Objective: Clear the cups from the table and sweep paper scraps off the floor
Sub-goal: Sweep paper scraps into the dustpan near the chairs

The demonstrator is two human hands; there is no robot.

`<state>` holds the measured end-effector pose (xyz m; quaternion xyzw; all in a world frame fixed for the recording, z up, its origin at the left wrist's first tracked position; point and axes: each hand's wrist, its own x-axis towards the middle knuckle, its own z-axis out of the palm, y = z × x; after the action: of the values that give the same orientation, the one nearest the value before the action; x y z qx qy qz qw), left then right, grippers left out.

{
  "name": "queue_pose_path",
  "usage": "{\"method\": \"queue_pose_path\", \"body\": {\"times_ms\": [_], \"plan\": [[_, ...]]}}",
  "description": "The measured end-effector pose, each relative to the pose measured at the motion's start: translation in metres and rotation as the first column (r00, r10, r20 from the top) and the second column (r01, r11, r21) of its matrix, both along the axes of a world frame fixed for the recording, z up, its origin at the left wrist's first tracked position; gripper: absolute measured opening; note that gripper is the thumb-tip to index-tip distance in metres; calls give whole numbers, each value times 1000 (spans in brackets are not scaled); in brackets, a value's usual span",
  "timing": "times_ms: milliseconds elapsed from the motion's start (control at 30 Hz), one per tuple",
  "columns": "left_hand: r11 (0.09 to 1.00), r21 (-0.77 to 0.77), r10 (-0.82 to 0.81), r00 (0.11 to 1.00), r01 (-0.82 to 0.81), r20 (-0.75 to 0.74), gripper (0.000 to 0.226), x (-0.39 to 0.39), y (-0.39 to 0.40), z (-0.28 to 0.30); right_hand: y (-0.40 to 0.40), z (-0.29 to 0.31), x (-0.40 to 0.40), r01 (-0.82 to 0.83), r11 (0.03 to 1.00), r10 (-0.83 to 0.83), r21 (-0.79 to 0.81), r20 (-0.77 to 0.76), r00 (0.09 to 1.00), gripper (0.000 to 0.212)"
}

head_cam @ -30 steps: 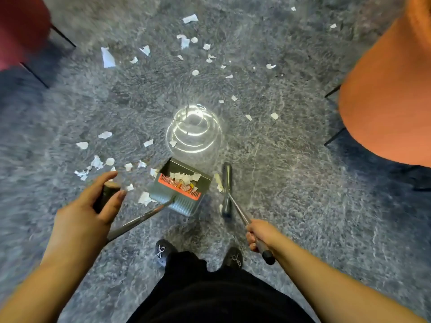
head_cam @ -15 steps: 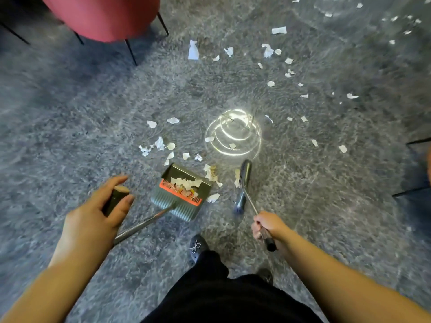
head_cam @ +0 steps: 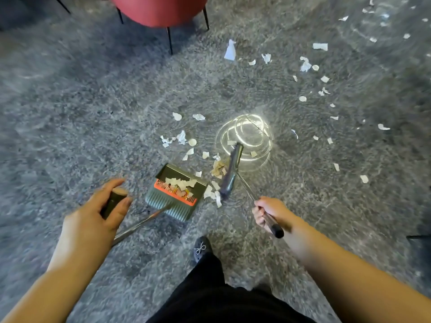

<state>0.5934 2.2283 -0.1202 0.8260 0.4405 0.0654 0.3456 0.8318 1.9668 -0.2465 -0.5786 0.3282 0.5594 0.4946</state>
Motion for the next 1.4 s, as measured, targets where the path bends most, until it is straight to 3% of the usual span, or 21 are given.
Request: {"method": "queue_pose_path", "body": {"times_ms": [267,500,633,900,1100,1400], "plan": [[999,7,49,999,-49,-3,35,-6,7,-6,-4,-2,-26,-36,997,33,-67,-48,998,25],[994,-44,94,991,-98,-93,34,6,3,-7,16,-2,-36,108,993,-94,49,-227,969,38],[988,-53,139,985,-145,-107,37,12,-5,-5,31,-3,-19,166,982,-149,88,-178,973,33],[972,-23,230,966,-234,-114,38,26,-19,2,75,-18,68,108,984,-89,144,-135,987,28],[971,-4,233,957,-238,-170,43,30,-20,-8,101,-14,117,-6,984,18,178,-64,998,23],[967,-34,242,950,-253,-200,41,18,-7,-19,75,6,108,-179,972,178,154,24,984,21]]}}
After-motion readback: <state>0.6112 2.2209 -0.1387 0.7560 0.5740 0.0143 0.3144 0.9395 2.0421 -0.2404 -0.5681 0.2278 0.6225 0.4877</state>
